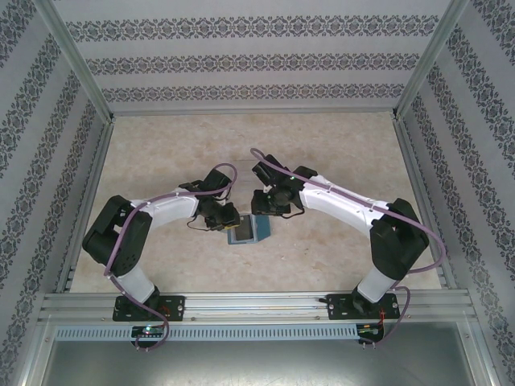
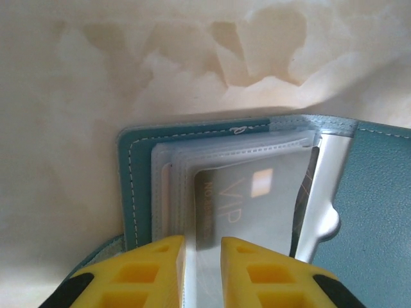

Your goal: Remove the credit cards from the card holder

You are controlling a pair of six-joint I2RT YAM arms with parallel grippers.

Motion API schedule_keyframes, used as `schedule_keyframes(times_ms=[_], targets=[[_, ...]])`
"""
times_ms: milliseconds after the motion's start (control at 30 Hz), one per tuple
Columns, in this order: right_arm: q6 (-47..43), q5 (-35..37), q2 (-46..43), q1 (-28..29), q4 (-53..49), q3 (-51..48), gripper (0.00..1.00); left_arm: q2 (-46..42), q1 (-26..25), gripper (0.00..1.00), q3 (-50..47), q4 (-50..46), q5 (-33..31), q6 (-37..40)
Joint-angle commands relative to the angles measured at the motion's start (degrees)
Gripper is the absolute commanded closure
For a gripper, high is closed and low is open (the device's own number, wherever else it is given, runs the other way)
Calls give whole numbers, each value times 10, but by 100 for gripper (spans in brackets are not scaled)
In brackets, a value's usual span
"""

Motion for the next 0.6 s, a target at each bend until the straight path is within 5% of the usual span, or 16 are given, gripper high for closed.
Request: schedule_keyframes(times_ms=[0,233,567], targets=[[36,-98,18,-11,82,-24,72,15,9,79,-1,3,13,14],[65,-173,59,-40,194,-101,75,16,10,81,-6,-7,4,18],[58,-177,94,-70,244,-170,76,1,11,81,-6,-26,-6,22]])
